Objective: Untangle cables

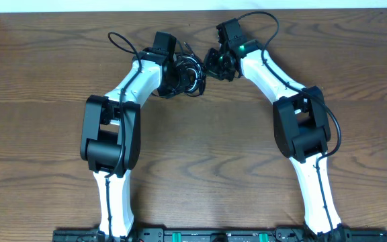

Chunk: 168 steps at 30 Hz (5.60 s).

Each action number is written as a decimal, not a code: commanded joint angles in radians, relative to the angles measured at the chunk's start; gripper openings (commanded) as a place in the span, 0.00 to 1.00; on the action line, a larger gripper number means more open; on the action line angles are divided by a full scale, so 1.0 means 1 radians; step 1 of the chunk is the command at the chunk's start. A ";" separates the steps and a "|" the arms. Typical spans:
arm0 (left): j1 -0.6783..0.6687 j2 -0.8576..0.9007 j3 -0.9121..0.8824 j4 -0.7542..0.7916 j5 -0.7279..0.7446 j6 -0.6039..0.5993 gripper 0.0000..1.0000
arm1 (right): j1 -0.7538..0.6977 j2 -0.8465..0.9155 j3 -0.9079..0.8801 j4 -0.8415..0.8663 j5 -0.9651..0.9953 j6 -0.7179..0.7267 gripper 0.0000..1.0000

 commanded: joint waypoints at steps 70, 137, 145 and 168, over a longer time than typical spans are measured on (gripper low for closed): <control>-0.017 0.054 -0.032 -0.050 0.008 0.103 0.08 | -0.002 0.028 -0.083 0.048 0.066 -0.226 0.01; -0.145 -0.084 -0.004 0.003 -0.065 0.101 0.53 | -0.096 -0.098 -0.084 -0.195 -0.094 -0.687 0.01; -0.127 -0.073 0.021 0.027 -0.100 0.146 0.59 | -0.094 -0.098 -0.084 -0.195 -0.074 -0.688 0.01; -0.143 -0.126 0.062 -0.080 0.165 0.404 0.61 | -0.094 -0.098 -0.084 -0.199 -0.061 -0.687 0.02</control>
